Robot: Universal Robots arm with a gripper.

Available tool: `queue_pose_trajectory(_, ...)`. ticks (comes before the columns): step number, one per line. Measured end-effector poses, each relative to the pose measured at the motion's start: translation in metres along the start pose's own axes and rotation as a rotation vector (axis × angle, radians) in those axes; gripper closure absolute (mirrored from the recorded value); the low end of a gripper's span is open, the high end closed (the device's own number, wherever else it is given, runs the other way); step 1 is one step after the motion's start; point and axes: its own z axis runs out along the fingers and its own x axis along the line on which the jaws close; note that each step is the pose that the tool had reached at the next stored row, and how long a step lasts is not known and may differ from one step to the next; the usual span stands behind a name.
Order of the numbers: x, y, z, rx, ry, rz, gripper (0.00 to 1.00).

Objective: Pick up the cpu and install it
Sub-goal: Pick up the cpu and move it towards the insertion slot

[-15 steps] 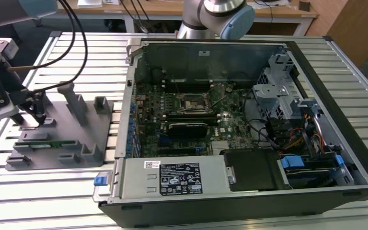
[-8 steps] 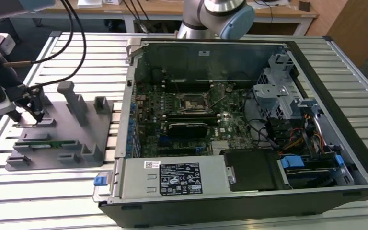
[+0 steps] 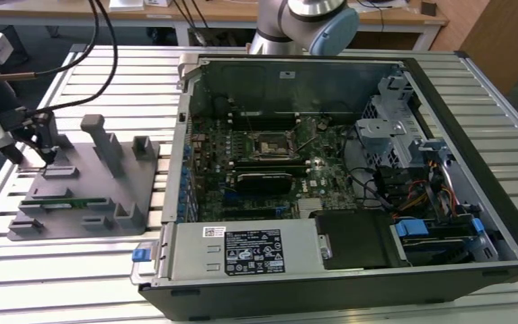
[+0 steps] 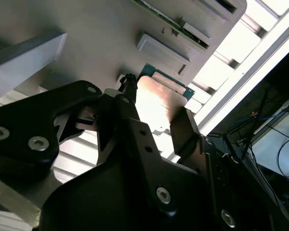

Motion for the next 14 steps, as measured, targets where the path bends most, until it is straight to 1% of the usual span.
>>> queue_pose_trajectory(5, 0.0002, 0.0006, -0.0131, -0.0022, 0.0001, 0.0, 0.47)
queue_pose_trajectory(10, 0.0003, 0.001, -0.0226, -0.0052, -0.0001, 0.0, 0.47)
queue_pose_trajectory(14, 0.0004, 0.0014, -0.0319, -0.0081, 0.0, 0.0, 0.47)
